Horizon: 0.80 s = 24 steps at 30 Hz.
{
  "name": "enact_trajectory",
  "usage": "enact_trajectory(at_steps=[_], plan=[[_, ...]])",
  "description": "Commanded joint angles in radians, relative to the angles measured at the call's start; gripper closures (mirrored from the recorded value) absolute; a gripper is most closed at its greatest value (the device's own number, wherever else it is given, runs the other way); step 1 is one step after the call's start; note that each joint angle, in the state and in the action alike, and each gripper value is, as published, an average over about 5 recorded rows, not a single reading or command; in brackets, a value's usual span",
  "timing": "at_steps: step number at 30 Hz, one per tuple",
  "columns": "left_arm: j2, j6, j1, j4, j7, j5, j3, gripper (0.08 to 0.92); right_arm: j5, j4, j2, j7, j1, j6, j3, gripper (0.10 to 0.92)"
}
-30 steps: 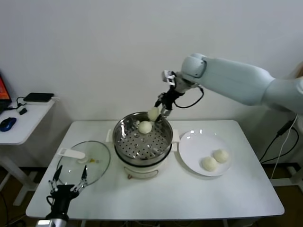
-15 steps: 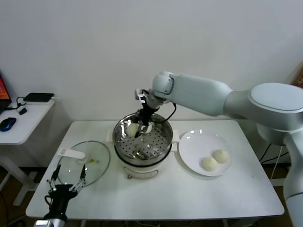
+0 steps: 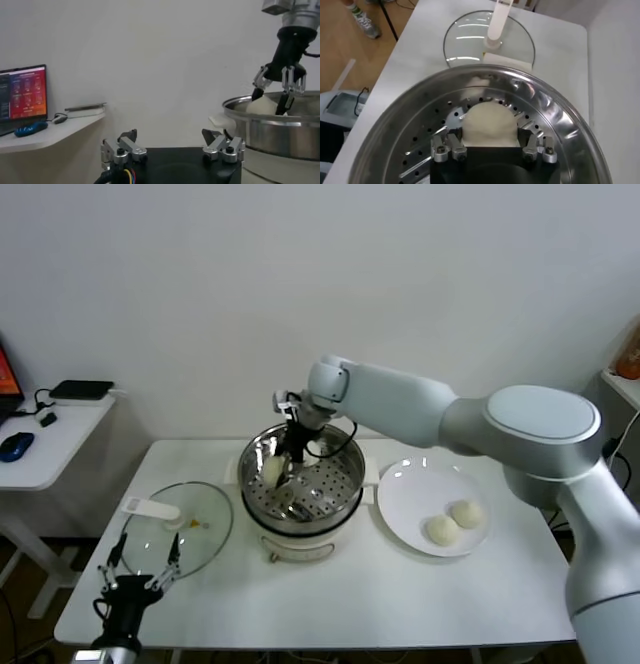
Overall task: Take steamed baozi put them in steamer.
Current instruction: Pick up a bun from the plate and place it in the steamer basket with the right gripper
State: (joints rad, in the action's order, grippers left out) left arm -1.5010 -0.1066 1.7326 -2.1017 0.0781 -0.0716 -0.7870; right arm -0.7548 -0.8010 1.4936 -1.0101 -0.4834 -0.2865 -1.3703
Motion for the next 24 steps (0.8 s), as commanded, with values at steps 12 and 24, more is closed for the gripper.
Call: enact_trajectory(at_steps=[12, 24], plan=[[0.001, -0.004, 0.001, 0.008, -0.001, -0.001, -0.002, 0.177, 0.058, 0.067, 0.034, 0.007, 0.055, 0.008, 0.035, 0.321], [-0.002, -0.003, 0.001, 0.004, -0.001, 0.0, -0.003, 0.177, 0.039, -0.005, -0.023, -0.006, 0.012, 0.007, 0.025, 0.204]])
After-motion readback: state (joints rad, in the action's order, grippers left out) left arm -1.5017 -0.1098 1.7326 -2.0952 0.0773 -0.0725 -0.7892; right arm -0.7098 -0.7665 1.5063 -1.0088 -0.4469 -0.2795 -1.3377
